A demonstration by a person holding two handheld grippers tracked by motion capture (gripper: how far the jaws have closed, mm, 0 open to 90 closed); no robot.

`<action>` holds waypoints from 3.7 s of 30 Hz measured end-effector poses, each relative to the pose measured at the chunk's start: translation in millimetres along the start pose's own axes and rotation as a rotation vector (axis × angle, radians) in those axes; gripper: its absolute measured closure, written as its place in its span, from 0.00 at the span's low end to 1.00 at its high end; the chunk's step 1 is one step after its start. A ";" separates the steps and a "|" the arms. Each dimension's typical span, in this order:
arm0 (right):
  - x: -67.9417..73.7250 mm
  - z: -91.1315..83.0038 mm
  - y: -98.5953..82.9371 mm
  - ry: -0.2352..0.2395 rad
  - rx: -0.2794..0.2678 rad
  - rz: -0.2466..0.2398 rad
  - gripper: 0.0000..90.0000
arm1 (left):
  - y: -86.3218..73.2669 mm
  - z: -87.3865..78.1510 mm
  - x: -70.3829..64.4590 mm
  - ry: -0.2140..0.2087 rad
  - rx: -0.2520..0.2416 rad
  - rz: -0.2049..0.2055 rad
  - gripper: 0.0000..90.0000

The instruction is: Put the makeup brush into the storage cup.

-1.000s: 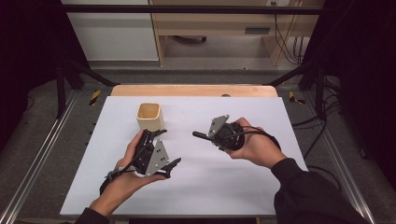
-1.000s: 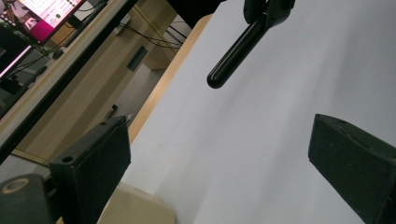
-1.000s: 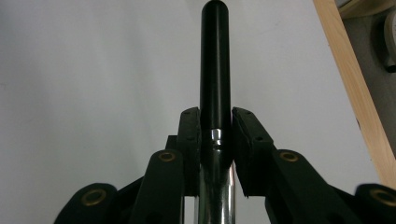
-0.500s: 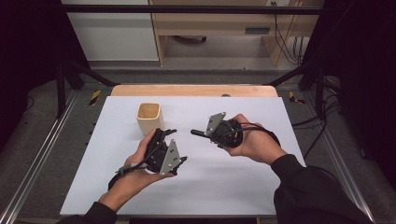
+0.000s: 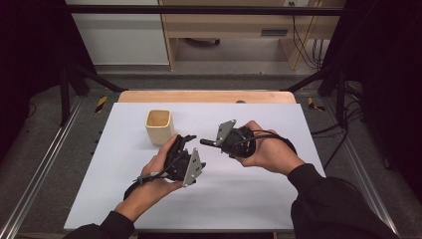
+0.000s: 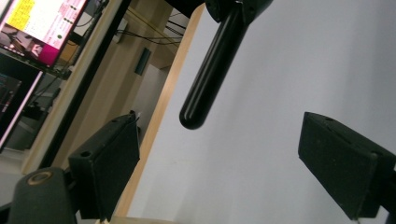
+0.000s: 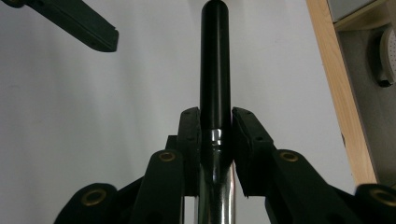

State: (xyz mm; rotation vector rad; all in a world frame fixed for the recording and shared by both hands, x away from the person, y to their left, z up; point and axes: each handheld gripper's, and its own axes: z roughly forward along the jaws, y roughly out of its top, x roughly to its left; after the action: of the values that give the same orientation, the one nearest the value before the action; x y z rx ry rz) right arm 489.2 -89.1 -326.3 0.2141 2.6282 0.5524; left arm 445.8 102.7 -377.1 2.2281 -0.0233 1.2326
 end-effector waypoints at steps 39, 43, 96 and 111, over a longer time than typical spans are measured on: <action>-1.1 19.2 14.7 0.081 0.024 0.046 0.82 | 1.0 15.2 -24.6 0.032 0.000 0.081 0.27; 0.0 19.9 15.5 0.089 0.023 0.055 0.82 | 0.1 17.3 -27.7 0.047 0.001 0.083 0.27; 7.3 28.5 19.3 0.139 0.045 0.054 0.82 | -1.5 25.2 -44.8 0.125 0.019 0.192 0.41; 5.5 30.3 18.3 0.146 0.054 0.056 0.82 | 0.7 22.3 -46.8 0.129 0.031 0.239 0.62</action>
State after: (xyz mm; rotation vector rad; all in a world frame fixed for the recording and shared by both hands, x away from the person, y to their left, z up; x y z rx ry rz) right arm 499.1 -60.7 -345.8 0.2745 2.7881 0.5341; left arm 436.0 79.0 -422.2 2.2157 -0.2267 1.5114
